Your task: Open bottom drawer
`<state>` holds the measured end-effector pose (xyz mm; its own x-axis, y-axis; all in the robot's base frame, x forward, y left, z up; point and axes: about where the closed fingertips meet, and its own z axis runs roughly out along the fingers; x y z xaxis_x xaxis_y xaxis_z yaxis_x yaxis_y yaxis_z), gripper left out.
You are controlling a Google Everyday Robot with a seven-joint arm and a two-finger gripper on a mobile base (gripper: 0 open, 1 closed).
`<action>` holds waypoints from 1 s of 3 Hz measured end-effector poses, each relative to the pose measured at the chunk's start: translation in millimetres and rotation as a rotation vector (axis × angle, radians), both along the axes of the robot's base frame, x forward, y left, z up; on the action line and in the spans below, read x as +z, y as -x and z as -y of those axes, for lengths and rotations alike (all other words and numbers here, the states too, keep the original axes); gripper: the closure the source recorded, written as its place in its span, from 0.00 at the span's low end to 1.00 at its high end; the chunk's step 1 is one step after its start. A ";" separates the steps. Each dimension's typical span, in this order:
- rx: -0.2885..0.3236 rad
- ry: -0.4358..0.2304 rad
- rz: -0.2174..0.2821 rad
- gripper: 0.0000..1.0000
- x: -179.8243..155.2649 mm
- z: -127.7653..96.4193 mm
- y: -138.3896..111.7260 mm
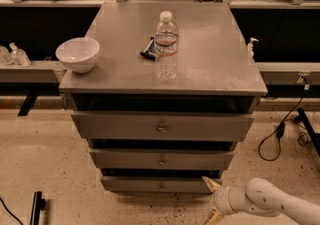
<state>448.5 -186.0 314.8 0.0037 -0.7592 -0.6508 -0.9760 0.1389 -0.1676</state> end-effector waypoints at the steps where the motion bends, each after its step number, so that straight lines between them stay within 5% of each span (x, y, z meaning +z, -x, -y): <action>1: 0.027 -0.002 -0.006 0.00 -24.7 -3.4 -5.2; 3: 0.034 0.019 -0.034 0.00 -74.4 -3.9 -23.5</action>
Offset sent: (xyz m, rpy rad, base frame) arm 0.0197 0.0068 -0.0894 0.0142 0.0457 0.0370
